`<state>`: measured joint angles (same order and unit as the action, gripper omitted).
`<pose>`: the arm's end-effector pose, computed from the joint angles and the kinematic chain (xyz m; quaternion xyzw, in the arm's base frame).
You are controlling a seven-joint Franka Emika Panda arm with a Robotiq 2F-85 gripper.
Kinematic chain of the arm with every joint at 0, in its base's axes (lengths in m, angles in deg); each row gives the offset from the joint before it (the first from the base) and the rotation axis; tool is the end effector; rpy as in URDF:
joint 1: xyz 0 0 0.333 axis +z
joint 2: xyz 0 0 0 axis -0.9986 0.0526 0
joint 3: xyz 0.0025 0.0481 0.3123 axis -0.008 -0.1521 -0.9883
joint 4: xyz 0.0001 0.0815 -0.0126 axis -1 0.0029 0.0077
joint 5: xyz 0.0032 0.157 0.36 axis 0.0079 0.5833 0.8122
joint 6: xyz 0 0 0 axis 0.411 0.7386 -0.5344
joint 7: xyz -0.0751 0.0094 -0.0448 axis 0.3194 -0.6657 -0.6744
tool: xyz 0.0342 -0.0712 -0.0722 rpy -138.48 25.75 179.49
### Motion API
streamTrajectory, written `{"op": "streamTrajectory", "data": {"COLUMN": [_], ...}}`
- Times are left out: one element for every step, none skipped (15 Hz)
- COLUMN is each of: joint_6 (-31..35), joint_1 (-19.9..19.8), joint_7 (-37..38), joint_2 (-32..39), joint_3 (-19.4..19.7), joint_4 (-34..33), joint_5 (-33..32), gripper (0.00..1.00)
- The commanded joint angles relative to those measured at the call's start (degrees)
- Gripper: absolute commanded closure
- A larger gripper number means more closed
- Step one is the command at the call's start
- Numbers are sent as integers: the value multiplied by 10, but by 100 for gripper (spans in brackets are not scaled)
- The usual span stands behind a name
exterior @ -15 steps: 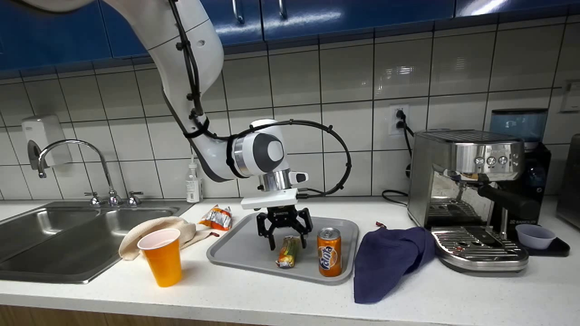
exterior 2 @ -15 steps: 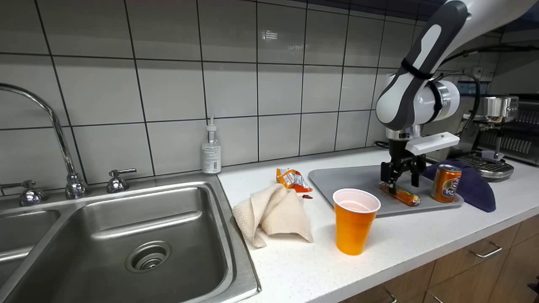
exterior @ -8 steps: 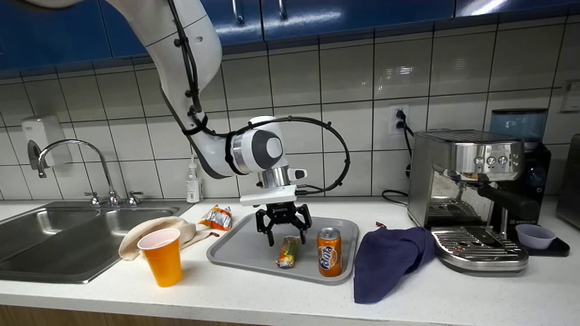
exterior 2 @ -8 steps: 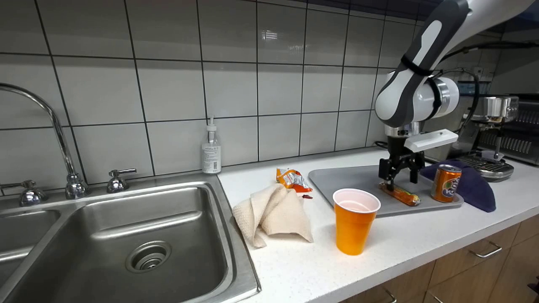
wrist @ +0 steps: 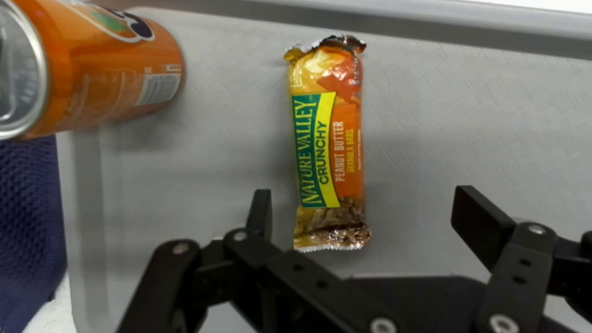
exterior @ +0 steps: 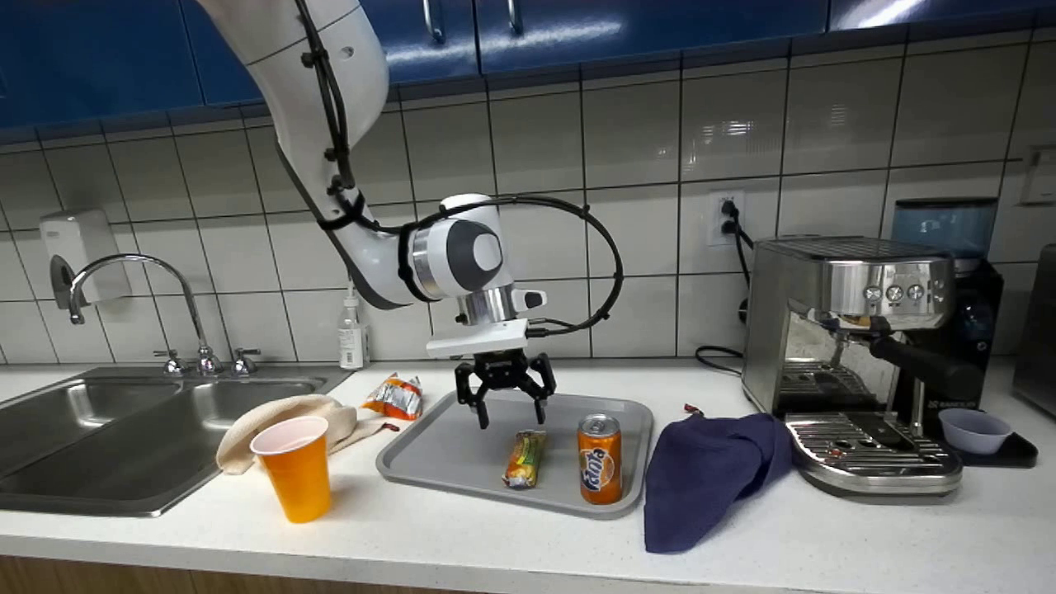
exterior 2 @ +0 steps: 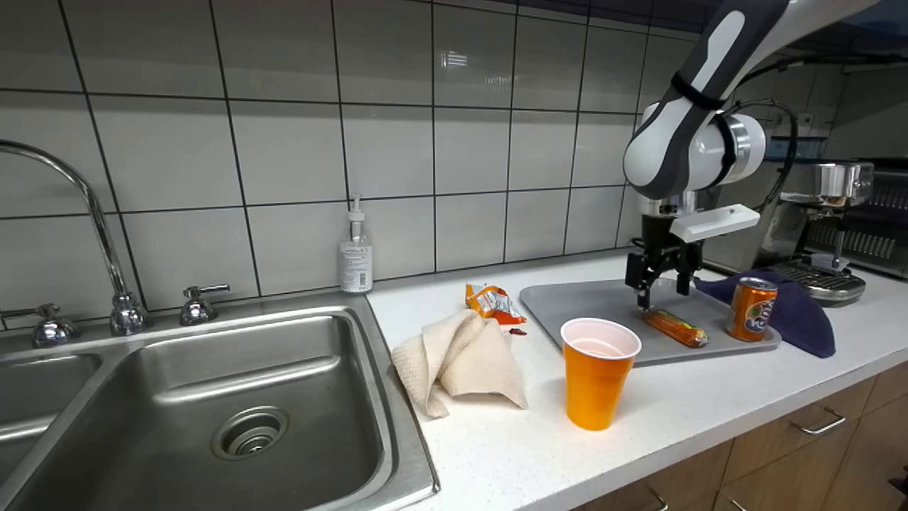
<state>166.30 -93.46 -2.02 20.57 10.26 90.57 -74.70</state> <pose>0.5746 -0.1395 0.1846 0.9964 0.0366 -0.0282 0.0715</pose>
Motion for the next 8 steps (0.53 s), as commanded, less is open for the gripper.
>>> {"op": "streamTrajectory", "data": {"joint_6": [-15, -14, -14, -13, -12, -11, -10, -8], "joint_1": [5, 7, 8, 9, 12, 13, 16, 18], "joint_7": [12, 12, 12, 13, 14, 15, 17, 18], "joint_2": [-33, -38, -42, -47, -54, -59, -67, -75], "joint_3": [-10, -12, -14, -18, -20, -22, -24, -26], "joint_4": [19, 22, 25, 30, 35, 40, 47, 55], "joint_5": [3, 4, 5, 6, 6, 7, 7, 8], "gripper": [0, 0, 0, 0, 0, 0, 0, 0]}}
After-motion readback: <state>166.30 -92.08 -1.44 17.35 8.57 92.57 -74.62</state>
